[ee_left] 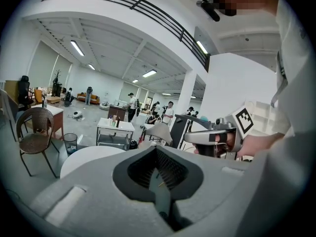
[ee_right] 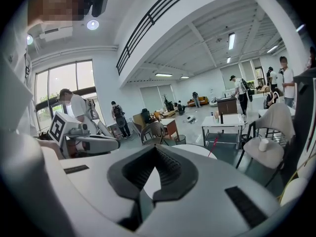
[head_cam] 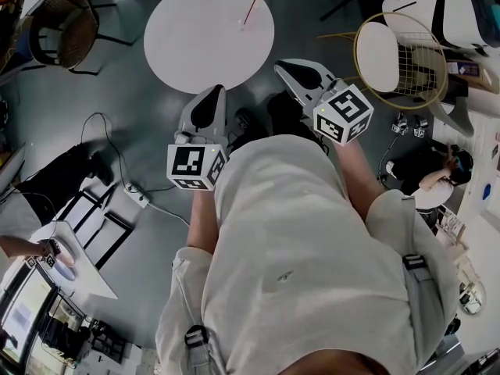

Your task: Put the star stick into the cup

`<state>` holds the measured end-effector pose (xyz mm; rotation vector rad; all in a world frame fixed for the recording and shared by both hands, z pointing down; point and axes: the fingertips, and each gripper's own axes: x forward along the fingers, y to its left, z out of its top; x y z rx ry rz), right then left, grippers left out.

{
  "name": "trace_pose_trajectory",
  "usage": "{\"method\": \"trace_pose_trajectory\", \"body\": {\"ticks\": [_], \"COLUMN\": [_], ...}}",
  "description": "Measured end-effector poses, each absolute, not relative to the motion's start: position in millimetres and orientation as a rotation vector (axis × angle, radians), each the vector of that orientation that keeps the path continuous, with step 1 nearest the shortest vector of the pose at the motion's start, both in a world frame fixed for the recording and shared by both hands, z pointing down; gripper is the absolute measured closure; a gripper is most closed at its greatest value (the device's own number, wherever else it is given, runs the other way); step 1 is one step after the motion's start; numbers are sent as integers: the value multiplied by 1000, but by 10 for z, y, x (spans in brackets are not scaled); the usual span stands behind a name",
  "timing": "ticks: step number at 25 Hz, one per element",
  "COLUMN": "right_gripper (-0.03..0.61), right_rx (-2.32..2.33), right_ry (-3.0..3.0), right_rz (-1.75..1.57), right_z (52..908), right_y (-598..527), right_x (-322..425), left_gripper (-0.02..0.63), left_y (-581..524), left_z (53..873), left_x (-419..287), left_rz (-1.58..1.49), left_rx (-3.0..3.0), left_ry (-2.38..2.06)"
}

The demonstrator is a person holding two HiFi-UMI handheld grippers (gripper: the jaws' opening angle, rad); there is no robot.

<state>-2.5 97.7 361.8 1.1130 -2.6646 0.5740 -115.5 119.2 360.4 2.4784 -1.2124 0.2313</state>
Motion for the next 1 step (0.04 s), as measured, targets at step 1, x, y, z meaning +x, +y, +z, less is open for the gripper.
{"method": "trace_pose_trajectory", "body": {"ticks": [1], "right_gripper": [572], "right_rx": [1109], "right_ry": [-2664], "right_rz": [569], "right_z": [3608], "right_y": [978], "right_x": [-41], "left_gripper": [604], "left_y": [1190], "left_z": [3599], "left_x": [-1166], "left_rz": [232], "left_rx": [2480], "left_ry": [-1212]}}
